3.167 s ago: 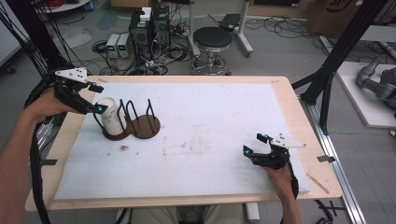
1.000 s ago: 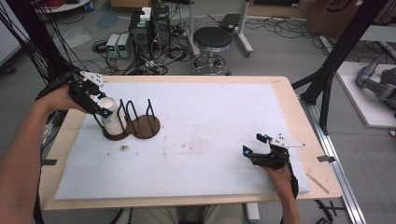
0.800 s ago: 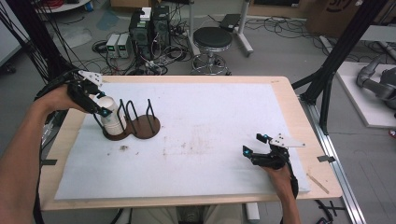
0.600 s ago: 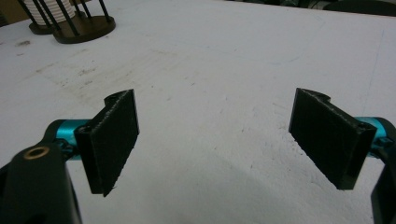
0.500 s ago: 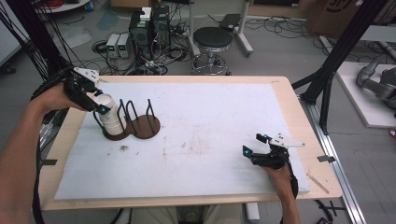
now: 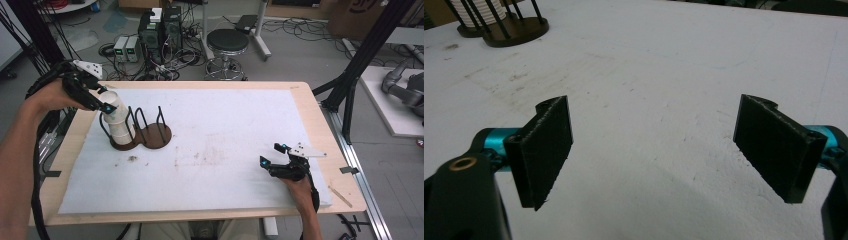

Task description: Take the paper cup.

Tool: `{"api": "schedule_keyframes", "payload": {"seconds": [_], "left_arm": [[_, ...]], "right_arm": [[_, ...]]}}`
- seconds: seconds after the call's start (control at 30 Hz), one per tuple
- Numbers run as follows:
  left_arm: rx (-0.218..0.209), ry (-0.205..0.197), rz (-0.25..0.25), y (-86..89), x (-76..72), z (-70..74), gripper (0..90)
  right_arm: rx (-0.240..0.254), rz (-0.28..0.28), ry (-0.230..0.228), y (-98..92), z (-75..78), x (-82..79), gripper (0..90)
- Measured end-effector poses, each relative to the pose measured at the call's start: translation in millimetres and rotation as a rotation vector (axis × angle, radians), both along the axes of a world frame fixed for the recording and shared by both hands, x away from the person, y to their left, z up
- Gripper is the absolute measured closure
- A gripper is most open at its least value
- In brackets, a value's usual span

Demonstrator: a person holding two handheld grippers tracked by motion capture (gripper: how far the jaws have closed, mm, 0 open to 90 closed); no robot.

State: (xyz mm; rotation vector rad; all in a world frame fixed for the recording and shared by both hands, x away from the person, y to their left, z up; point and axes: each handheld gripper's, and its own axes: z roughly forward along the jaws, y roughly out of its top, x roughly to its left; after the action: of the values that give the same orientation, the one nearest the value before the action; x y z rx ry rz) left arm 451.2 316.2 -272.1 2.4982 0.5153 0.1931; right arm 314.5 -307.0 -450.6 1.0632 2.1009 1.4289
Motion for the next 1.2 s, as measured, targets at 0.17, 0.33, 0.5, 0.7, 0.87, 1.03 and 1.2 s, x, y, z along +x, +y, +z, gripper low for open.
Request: {"api": "schedule_keyframes", "payload": {"seconds": [0.17,0.33,0.5,0.7,0.87,1.03,1.2], "left_arm": [[-0.018,-0.013,0.011,1.6,-3.6,9.0,36.1],[-0.027,-0.036,0.002,2.5,-8.2,18.4,36.1],[-0.030,-0.052,0.007,2.7,-11.2,28.0,36.0],[-0.048,-0.062,0.019,3.6,-17.0,37.0,36.1],[-0.054,-0.062,0.035,4.2,-21.0,40.4,36.1],[-0.094,-0.077,0.009,-1.1,-33.4,46.2,36.1],[-0.154,-0.099,0.007,-6.2,-51.2,48.5,36.1]], "right_arm": [[0.000,0.000,-0.002,0.0,-0.1,0.0,16.2],[0.001,0.000,0.000,-0.1,0.0,0.0,16.2],[0.001,0.000,-0.002,0.0,0.0,-0.2,16.2],[0.000,0.000,-0.002,0.1,0.0,-0.1,16.2],[0.002,0.001,0.000,-0.1,0.0,0.0,16.2],[0.009,0.003,0.007,-0.3,-0.1,0.7,16.2],[0.009,0.006,0.008,-1.2,-0.1,1.0,16.2]]}}
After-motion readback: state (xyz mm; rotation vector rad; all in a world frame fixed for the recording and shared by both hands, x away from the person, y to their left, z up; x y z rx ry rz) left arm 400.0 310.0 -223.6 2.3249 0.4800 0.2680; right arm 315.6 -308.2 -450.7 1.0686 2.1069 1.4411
